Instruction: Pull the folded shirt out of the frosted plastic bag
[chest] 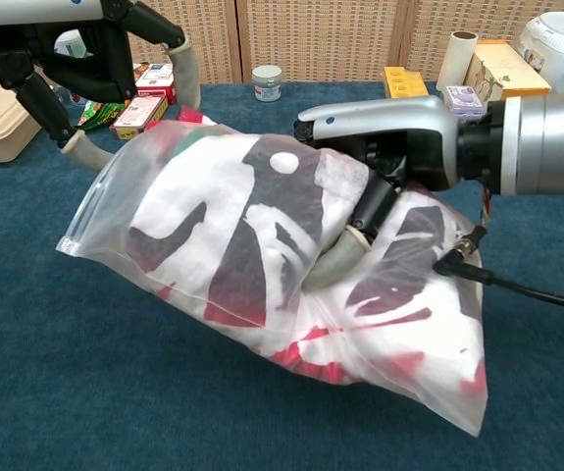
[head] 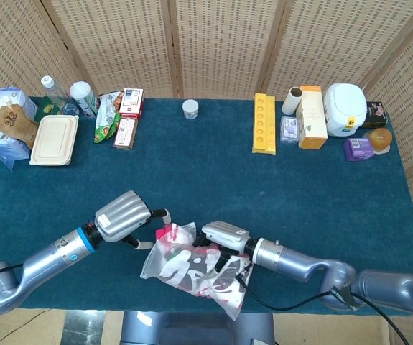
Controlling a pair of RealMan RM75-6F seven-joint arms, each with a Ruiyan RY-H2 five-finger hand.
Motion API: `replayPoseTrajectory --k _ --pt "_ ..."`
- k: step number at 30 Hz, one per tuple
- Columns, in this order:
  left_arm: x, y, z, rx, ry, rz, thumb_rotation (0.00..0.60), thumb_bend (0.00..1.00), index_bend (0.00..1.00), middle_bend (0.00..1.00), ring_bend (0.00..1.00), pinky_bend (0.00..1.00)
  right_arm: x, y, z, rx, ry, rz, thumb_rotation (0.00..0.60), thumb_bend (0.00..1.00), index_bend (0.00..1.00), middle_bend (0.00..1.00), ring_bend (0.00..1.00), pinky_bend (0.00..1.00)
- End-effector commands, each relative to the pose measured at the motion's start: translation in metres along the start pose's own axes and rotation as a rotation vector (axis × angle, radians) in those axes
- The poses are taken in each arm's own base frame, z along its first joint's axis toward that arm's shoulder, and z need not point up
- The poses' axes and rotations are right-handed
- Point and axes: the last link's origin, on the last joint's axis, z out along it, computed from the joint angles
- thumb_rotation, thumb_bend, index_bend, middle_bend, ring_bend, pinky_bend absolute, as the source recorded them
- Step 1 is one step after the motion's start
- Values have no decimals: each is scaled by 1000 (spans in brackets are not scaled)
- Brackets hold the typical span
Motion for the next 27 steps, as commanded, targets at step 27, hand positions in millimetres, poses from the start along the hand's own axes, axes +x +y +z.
replayPoseTrajectory --k 27 --pt "-20 7 44 -1 -23 -293 590 335 681 1000 1000 1000 13 15 -3 4 68 147 600 203 856 922 1000 998"
